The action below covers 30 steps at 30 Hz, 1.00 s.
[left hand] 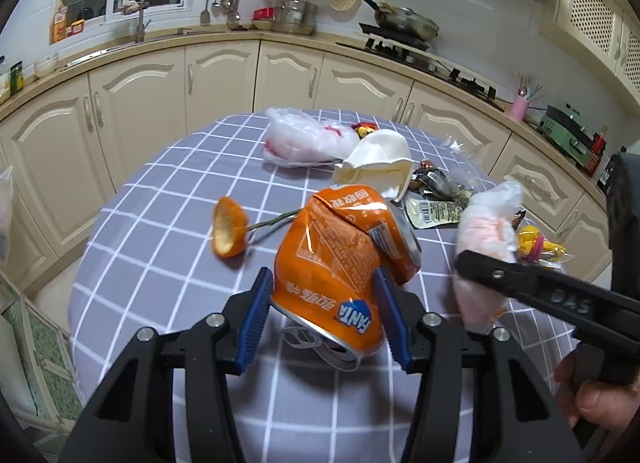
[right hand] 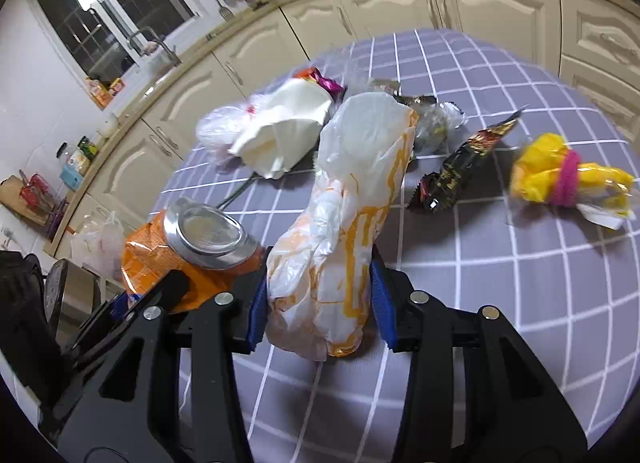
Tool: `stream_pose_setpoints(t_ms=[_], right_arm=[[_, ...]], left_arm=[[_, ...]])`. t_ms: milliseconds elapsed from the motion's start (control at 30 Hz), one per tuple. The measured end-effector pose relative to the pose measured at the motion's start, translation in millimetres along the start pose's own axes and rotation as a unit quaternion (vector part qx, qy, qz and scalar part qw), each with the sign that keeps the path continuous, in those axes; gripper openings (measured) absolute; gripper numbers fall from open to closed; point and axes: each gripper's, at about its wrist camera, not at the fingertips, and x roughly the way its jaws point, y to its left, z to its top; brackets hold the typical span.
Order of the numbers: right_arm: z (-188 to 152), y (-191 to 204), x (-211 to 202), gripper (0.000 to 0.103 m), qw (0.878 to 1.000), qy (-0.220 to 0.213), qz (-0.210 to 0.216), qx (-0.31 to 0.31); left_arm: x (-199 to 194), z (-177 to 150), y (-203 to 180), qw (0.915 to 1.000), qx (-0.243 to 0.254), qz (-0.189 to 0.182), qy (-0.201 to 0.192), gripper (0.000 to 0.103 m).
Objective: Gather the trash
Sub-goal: 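Grasp the orange can with the left tool while the right tool grasps the white plastic bag, then carry both items over the blue bin and open both tools to drop them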
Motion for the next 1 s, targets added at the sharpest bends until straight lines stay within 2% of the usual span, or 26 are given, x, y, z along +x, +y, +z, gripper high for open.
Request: stream_pose_setpoints(t_ms=[300, 500, 667, 800, 900, 1000], right_arm=[[-6.2, -5.8, -65.3, 0.043, 0.998, -0.055, 0.023, -0.013], [-5.0, -36.1, -117.7, 0.043, 0.995, -0.103, 0.019, 0.000], [-9.2, -83.3, -158.1, 0.044, 0.991, -0.130, -0.011, 0.021], [-26.9, -148.8, -196.9, 0.044, 0.986, -0.145, -0.059, 0.061], [-48.5, -206.4, -221.8, 0.044, 0.977, -0.151, -0.101, 0.114], [-72.2, -253.6, -236.3, 0.044, 0.966, -0.148, -0.142, 0.160]], left_arm=[[-38.6, -1.0, -4.2, 0.9994, 0.002, -0.008, -0.035, 0.050], [-66.0, 10.5, -37.1, 0.9972, 0.025, -0.031, -0.063, 0.050], [-79.2, 14.9, -99.6, 0.9914, 0.073, -0.081, -0.072, 0.050], [-78.3, 5.8, -160.3, 0.9828, 0.114, -0.130, -0.065, 0.050], [-73.3, -11.0, -215.6, 0.9721, 0.152, -0.173, -0.048, 0.050], [-58.6, -37.4, -274.0, 0.9577, 0.189, -0.216, -0.014, 0.050]])
